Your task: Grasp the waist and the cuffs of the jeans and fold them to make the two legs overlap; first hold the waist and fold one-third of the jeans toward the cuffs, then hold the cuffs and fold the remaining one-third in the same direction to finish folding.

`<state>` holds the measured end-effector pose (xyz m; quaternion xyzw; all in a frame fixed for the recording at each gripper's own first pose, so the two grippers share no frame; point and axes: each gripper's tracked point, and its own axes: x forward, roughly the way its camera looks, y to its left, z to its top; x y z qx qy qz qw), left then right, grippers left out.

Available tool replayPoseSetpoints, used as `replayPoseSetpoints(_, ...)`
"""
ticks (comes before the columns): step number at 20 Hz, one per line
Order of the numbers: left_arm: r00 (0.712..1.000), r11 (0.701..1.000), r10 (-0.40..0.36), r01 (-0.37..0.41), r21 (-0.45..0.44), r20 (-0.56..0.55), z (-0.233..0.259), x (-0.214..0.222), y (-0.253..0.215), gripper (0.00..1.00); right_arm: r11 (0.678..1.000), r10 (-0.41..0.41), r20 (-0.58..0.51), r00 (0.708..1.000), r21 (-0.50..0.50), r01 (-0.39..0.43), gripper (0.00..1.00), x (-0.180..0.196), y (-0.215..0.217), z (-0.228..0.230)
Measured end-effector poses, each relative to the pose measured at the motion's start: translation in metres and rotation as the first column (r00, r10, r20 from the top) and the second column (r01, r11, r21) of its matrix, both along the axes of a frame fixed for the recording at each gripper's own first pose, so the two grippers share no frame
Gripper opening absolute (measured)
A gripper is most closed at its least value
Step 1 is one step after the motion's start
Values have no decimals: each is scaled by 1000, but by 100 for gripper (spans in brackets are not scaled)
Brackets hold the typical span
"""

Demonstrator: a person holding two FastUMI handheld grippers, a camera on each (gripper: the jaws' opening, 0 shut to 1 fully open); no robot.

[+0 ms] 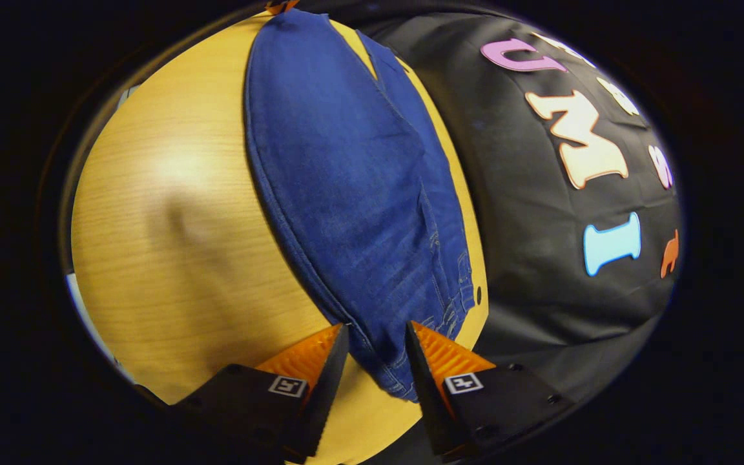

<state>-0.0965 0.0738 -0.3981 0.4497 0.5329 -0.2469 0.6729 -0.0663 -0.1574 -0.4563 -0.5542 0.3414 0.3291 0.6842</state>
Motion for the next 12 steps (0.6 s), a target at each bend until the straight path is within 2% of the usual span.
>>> replayPoseSetpoints(2,1000,1000,18,-18,-2,5,0,1,0,0,1000,24,-29,999,-11,-25,29,-9,3,-6)
replayPoseSetpoints(4,999,999,32,-32,-5,11,0,1,-1,0,1000,17,-30,999,-21,-18,27,-6,0,-8)
replayPoseSetpoints(6,999,999,36,-36,-1,15,0,3,-1,0,999,-52,-31,998,5,52,2,0,-4,-2)
replayPoseSetpoints(8,996,996,88,-88,-21,18,1,5,-2,0,990,-124,-14,992,59,125,3,9,0,-3)
replayPoseSetpoints(10,974,972,224,-222,-78,24,4,8,-4,0,976,-185,56,981,130,177,2,22,5,22)
replayPoseSetpoints(12,944,942,323,-314,-117,73,18,25,-6,0,951,-254,105,961,208,229,3,36,8,42)
